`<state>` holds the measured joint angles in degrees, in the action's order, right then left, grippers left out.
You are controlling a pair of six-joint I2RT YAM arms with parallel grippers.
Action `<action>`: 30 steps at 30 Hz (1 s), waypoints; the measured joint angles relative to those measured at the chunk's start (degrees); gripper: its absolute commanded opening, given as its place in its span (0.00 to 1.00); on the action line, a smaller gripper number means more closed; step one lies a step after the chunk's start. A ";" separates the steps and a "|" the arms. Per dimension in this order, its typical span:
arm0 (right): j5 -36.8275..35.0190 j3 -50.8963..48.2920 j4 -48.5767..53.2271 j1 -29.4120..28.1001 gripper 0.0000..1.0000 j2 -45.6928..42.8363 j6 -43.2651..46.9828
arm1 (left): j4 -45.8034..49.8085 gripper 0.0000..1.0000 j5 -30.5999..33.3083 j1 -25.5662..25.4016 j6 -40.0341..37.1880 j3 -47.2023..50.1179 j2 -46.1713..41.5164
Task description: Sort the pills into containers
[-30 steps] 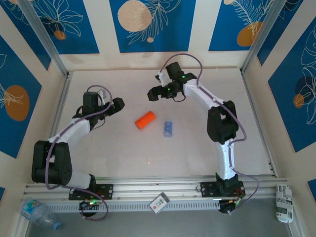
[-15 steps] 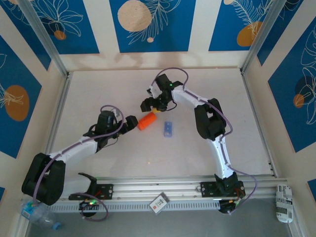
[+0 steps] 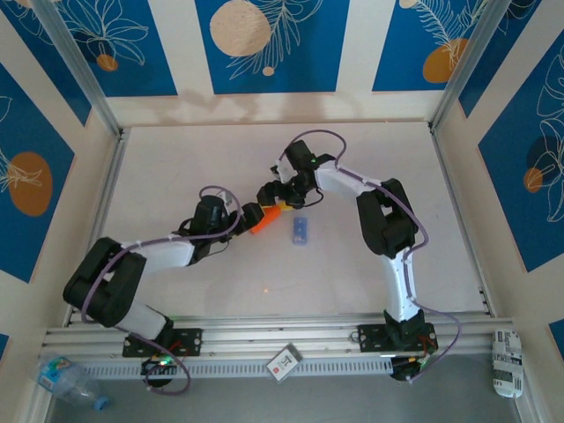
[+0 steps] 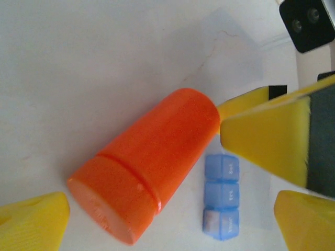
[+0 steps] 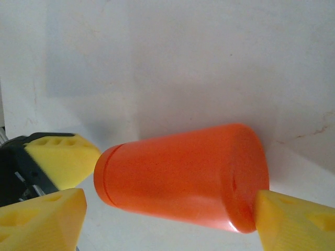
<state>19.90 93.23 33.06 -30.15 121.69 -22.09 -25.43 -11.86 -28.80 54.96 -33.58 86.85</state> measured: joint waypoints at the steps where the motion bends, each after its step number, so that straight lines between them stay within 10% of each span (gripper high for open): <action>1: -0.04 -0.37 -0.57 0.22 0.82 -0.15 -0.57 | -1.49 1.00 -0.33 0.00 0.52 -0.02 0.94; 30: -2.86 -13.75 -20.94 3.56 0.92 -7.93 -19.47 | -2.25 1.00 -17.35 7.50 -2.25 -13.27 12.81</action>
<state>17.04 79.48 12.12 -26.59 113.75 -41.56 -27.68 -29.21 -21.30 52.71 -46.85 99.66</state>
